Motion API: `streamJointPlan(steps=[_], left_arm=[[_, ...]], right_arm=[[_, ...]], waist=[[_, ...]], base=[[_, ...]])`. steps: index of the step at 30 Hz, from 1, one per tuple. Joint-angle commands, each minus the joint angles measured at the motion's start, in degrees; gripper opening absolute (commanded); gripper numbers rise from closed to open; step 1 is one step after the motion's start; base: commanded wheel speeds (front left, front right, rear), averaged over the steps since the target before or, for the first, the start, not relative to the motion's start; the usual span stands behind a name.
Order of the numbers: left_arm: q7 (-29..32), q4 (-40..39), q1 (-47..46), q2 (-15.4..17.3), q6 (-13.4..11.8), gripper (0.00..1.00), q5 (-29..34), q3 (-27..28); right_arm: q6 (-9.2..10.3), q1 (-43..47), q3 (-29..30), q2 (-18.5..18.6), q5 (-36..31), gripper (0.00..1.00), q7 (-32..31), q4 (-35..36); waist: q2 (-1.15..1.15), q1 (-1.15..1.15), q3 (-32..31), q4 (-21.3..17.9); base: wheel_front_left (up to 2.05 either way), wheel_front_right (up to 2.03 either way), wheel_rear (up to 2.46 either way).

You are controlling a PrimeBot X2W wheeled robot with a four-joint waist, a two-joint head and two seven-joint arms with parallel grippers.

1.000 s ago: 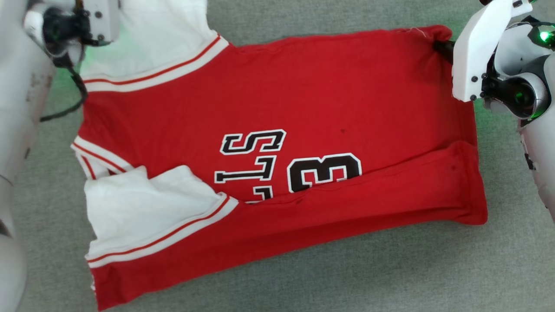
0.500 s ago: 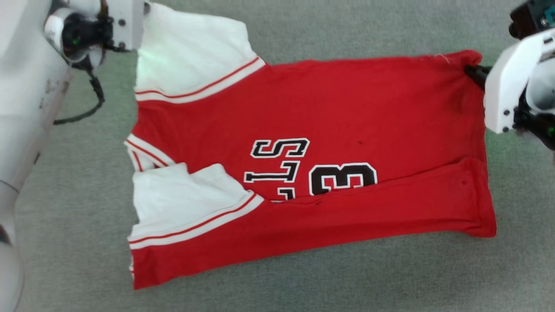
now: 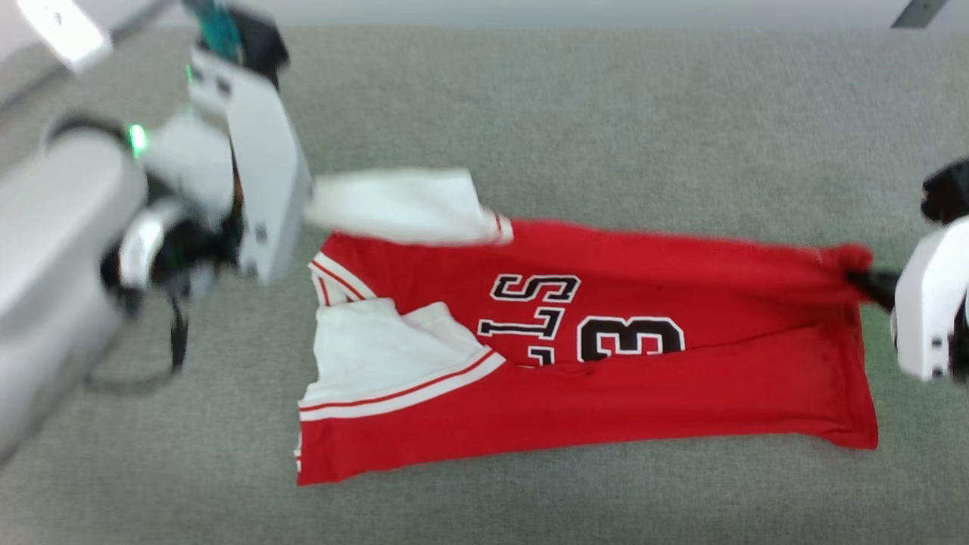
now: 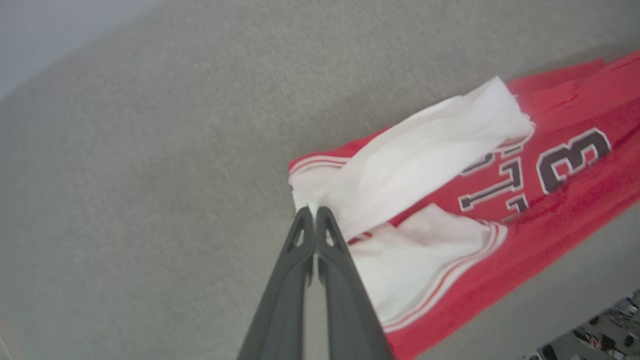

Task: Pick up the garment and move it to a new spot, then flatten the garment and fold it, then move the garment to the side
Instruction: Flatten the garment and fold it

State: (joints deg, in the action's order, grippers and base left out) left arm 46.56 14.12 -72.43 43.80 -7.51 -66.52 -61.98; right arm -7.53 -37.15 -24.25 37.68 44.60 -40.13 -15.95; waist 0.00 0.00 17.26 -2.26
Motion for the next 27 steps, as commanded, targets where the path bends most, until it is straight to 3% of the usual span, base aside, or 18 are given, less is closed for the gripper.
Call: streamJointPlan(steps=[1,5,9,13,18,19,20,21,22,23,24,25,27], left_arm=[[1.21,-6.58,3.50,2.71,-3.72,0.00,-0.80,-0.45],[2.75,-20.16,9.88,8.09,-11.19,0.00,-2.01,-1.86],[1.86,-25.37,15.19,9.49,-14.69,0.00,-3.31,-3.28],[0.13,-22.71,18.74,7.30,-13.96,0.00,-4.70,-4.39],[-1.93,-15.98,20.71,3.90,-11.28,0.00,-6.49,-4.49],[-2.33,-14.18,21.13,3.05,-10.68,0.10,-7.14,-4.34],[-2.45,-12.83,21.14,2.55,-9.92,0.22,-7.17,-4.48],[-2.67,-11.38,21.08,2.04,-9.36,0.43,-7.29,-4.52],[-2.85,-10.21,21.13,1.53,-9.01,0.88,-7.54,-4.42],[-2.79,-9.17,21.07,1.12,-8.52,1.00,-7.57,-4.44],[-2.94,-8.42,20.85,0.85,-8.23,1.00,-7.35,-4.54],[-3.21,-7.88,20.53,0.66,-8.02,1.00,-7.00,-4.51],[-3.71,-7.36,20.26,0.31,-7.52,1.00,-6.88,-4.37]], right_arm=[[0.09,3.32,1.11,0.48,0.74,0.00,-1.05,1.35],[0.09,8.91,4.09,0.01,1.19,0.00,-3.22,3.63],[0.09,12.58,6.16,-1.74,0.12,0.00,-4.35,4.46],[0.09,13.32,6.43,-4.35,-1.07,0.00,-5.52,3.29],[0.09,11.94,5.58,-6.69,-2.04,0.00,-6.53,1.15],[0.09,11.67,5.38,-7.02,-2.36,0.00,-6.85,0.69],[0.09,11.19,5.11,-7.18,-2.76,0.08,-7.09,0.39],[0.09,10.78,4.88,-7.41,-2.89,0.26,-7.43,0.05],[0.09,10.63,4.53,-7.49,-2.89,0.36,-8.13,-0.25],[0.09,10.39,4.34,-7.64,-2.64,0.47,-8.86,-0.54],[0.09,9.92,4.29,-7.81,-2.37,0.87,-9.46,-0.64],[0.09,9.37,4.41,-7.79,-2.25,1.00,-9.85,-0.71],[0.09,9.02,4.53,-7.31,-2.36,1.00,-10.93,-0.95]], waist=[[0.00,0.00,-2.51,1.75],[0.00,0.00,-2.95,1.57],[0.00,0.00,-2.85,1.16],[0.00,0.00,-3.12,0.54],[0.00,0.00,-3.90,0.04],[0.00,0.00,-4.28,0.02],[0.00,0.00,-4.56,-0.04],[0.00,0.00,-4.91,-0.05],[0.00,0.00,-5.34,-0.02],[0.00,0.00,-5.76,-0.01],[0.00,0.00,-6.20,-0.02],[0.00,0.00,-6.63,0.04],[0.00,0.00,-7.65,0.28]], base=[[0.00,0.00,0.00],[0.00,0.00,0.00],[0.00,0.00,0.00],[0.00,0.00,0.00],[0.00,0.00,0.00],[0.00,0.00,0.00],[0.00,0.00,0.00],[0.00,0.00,0.00],[0.00,0.00,0.00],[0.00,0.00,0.00],[0.00,0.00,0.00],[0.00,0.00,0.00],[0.00,0.00,0.00]])
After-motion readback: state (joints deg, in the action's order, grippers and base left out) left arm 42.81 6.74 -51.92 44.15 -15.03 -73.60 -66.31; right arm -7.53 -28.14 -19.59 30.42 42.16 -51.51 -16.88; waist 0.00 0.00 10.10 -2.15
